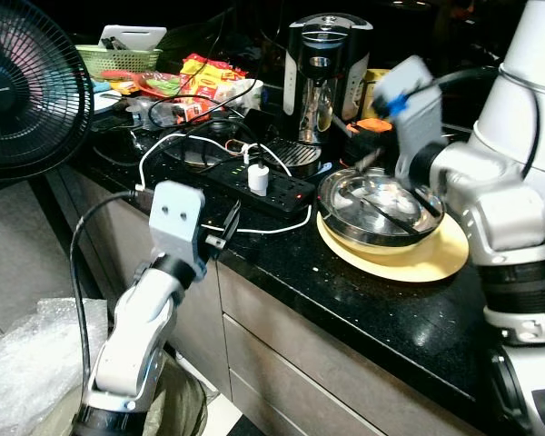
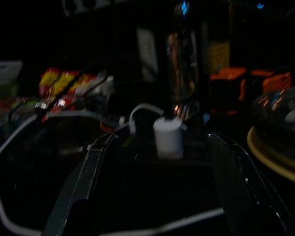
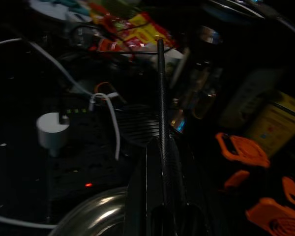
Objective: Kitchen organization
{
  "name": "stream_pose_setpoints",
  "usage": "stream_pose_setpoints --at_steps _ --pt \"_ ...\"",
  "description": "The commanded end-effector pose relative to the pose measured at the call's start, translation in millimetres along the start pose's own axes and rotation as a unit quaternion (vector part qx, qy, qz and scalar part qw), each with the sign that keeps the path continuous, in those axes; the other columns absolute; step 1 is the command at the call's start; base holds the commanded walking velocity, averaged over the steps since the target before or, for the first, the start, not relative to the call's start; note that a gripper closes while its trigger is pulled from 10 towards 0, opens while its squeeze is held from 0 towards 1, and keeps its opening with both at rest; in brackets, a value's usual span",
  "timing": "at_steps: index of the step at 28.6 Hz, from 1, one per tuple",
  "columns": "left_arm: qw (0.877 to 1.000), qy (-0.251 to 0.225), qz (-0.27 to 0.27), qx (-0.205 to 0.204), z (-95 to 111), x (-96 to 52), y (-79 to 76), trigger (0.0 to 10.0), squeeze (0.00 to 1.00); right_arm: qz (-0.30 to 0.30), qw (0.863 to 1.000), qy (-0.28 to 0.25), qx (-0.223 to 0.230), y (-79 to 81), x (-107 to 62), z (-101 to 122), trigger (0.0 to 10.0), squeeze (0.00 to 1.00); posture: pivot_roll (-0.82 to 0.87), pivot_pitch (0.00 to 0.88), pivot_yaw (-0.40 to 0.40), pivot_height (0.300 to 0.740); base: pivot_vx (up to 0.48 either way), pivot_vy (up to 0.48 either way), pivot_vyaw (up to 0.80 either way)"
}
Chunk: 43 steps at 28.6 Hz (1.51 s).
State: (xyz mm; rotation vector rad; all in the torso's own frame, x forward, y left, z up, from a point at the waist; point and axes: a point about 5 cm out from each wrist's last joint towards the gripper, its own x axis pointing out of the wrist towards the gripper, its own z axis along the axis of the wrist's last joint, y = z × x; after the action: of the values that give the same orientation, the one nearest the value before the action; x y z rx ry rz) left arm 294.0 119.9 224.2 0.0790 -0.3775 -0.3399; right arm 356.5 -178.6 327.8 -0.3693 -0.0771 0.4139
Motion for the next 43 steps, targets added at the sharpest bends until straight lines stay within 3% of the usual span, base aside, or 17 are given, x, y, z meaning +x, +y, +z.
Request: stream_pose_setpoints --at_steps 1,2,3,4,6,12,16,20,28,33,38,43 --pt "0.999 -0.01 -0.029 -0.021 8 1.5 -7.0 10.0 0.0 -0.026 1.0 -0.008 0.008 -5.6 -1.7 -2 4.0 0.0 0.0 0.0 0.002 0.74 0.0 0.0 0.0" --pt "0.999 -0.01 -0.029 -0.021 8 1.5 -7.0 10.0 0.0 -0.026 1.0 -0.008 0.008 -5.6 -1.7 -2 4.0 0.0 0.0 0.0 0.002 0.74 0.0 0.0 0.0" --pt "0.998 -0.02 -0.052 -0.026 13 2.8 -13.3 10.0 0.0 -0.033 0.999 -0.013 0.009 -6.5 -2.8 -3 7.7 0.0 0.0 0.0 0.002 0.74 0.0 0.0 0.0" --pt "0.994 -0.038 -0.093 -0.031 25 4.7 -23.9 10.0 0.0 -0.045 0.999 -0.016 0.014 -7.2 -4.5 -6 10.0 0.0 0.0 0.0 0.006 0.74 0.0 0.0 0.0" --pt "0.992 -0.048 -0.108 -0.032 31 6.2 -26.9 10.0 0.0 -0.053 0.998 -0.005 0.026 -8.6 -5.0 -11 10.0 0.0 0.0 0.0 0.008 0.74 0.0 0.0 0.0" --pt "0.992 -0.069 -0.102 -0.013 48 15.5 -15.5 10.0 0.0 -0.084 0.995 0.017 0.047 -19.1 -8.6 -22 10.0 0.0 0.0 0.0 0.018 0.74 0.0 0.0 -0.7" --pt "0.992 -0.07 -0.09 0.05 56 23.4 0.5 10.0 0.0 -0.09 0.995 0.017 0.046 -20.4 -9.0 -23 10.0 0.0 0.0 0.0 0.018 0.74 0.0 0.0 -0.73" --pt "0.974 -0.054 -0.122 0.181 55 25.3 3.7 10.0 0.0 -0.089 0.995 0.021 0.044 -18.6 -7.9 -25 10.0 0.0 0.0 0.0 0.016 0.74 0.0 0.0 -0.73" --pt "0.954 -0.041 -0.131 0.268 66 28.8 24.5 10.0 0.0 -0.089 0.995 0.023 0.043 -17.3 -7.3 -26 10.0 0.0 0.0 0.0 0.013 0.74 0.0 0.0 -0.74" --pt "0.908 0.039 -0.18 0.377 61 23.7 54.7 10.0 0.0 -0.098 0.994 0.026 0.042 -19.1 -9.3 -27 10.0 0.0 0.0 0.0 0.015 0.74 0.0 0.0 -0.43" --pt "0.892 0.089 -0.204 0.394 58 19.3 73.9 10.0 0.0 -0.099 0.994 0.033 0.039 -19.5 -9.9 -29 10.0 0.0 0.0 0.0 0.017 0.74 0.0 0.0 0.0" --pt "0.875 0.172 -0.267 0.366 55 8.5 96.9 10.0 0.0 -0.096 0.994 0.043 0.031 -20.1 -12.5 -31 10.0 0.0 -0.01 0.0 0.021 0.74 0.0 0.0 0.0"
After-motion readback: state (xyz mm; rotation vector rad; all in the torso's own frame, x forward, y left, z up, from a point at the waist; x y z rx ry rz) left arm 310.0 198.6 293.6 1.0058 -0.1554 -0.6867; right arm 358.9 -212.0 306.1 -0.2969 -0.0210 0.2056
